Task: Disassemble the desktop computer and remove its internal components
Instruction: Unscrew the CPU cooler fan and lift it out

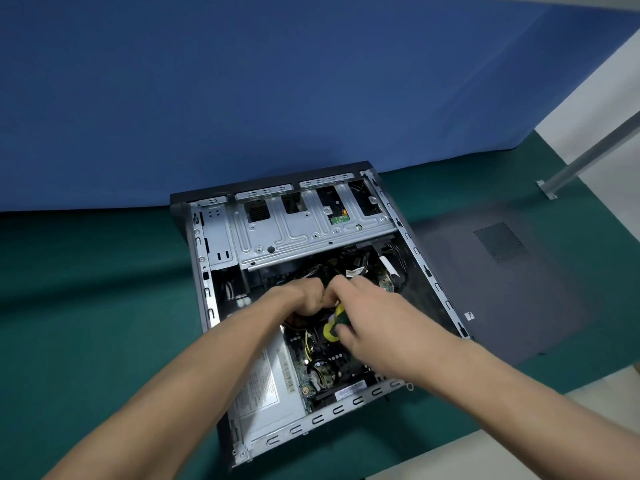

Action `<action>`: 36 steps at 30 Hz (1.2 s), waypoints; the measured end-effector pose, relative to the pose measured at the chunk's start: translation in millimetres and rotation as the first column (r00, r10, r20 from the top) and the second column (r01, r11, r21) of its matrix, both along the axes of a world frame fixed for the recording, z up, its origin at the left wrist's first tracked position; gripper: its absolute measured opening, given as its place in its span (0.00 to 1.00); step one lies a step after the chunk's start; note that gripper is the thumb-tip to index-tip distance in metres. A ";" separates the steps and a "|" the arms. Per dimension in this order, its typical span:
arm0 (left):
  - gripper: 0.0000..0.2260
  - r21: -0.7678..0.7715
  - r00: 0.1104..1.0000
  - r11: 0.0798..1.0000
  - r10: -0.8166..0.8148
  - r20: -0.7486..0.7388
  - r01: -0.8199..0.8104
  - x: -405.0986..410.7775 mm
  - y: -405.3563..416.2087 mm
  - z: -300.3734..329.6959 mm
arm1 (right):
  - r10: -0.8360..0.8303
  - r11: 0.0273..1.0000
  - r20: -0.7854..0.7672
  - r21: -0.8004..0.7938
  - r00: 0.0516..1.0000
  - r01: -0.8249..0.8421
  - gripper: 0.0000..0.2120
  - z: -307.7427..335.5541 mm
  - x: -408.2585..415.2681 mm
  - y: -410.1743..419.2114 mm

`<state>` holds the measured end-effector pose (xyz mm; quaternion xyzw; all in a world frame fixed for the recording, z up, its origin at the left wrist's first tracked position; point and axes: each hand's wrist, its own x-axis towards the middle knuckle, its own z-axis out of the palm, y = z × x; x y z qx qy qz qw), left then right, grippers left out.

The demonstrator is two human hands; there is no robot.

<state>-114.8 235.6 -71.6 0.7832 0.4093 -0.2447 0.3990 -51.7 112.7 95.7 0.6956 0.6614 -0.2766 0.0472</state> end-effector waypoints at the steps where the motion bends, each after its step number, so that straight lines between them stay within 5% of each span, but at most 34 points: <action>1: 0.17 0.034 1.000 0.999 -0.022 -0.016 0.022 0.0 -1.4 -0.5 | -0.032 0.999 0.087 -0.030 0.996 0.034 0.13 0.0 2.3 1.9; 4: 0.18 0.076 0.999 0.996 -0.037 0.006 0.037 -1.0 -2.6 1.8 | 0.019 1.000 0.220 0.006 0.975 -0.020 0.15 -1.7 0.7 1.9; 8: 0.16 -0.017 1.000 1.000 0.008 0.001 -0.008 -5.6 0.5 4.4 | 0.170 0.984 0.019 0.057 0.985 -0.170 0.12 -2.0 -3.7 -7.1; 11: 0.18 0.040 1.000 0.999 -0.019 0.008 0.018 -3.7 -2.0 5.9 | 0.010 0.999 -0.061 0.039 0.998 -0.007 0.11 0.7 8.1 -6.1; 14: 0.21 0.017 0.998 0.999 -0.052 0.024 0.051 -0.9 -2.1 12.6 | -0.122 0.993 0.142 0.011 0.982 0.122 0.14 -3.0 12.3 -6.2; 17: 0.19 -0.004 0.998 0.998 -0.067 0.016 0.067 -0.7 -1.5 14.5 | -0.007 0.998 0.261 0.058 0.965 -0.008 0.16 -4.6 3.3 -12.6; 21: 0.18 0.031 0.997 0.997 -0.077 0.018 0.076 -2.3 -4.0 17.2 | 0.284 0.946 0.083 0.141 0.955 -0.293 0.10 -6.4 -10.3 -20.3; 25: 0.12 0.033 0.997 0.997 -0.073 0.033 0.072 -2.8 -5.9 17.4 | 0.032 0.996 0.051 0.083 0.998 -0.037 0.17 -2.9 -2.5 -10.9; 29: 0.17 0.046 0.997 0.997 -0.059 0.041 0.057 -3.7 -8.3 17.4 | -0.194 0.980 0.093 0.053 0.976 0.190 0.22 -5.6 -0.5 -5.3; 34: 0.10 0.034 0.998 0.997 -0.068 0.014 0.067 -7.1 -6.9 21.7 | 0.144 0.962 -0.008 0.236 0.989 -0.138 0.10 -11.7 -16.0 -17.7; 36: 0.09 0.036 0.992 0.992 -0.124 0.020 0.123 -8.1 -8.2 25.8 | 0.096 0.975 -0.104 0.212 0.990 -0.073 0.08 -12.0 -10.8 -17.7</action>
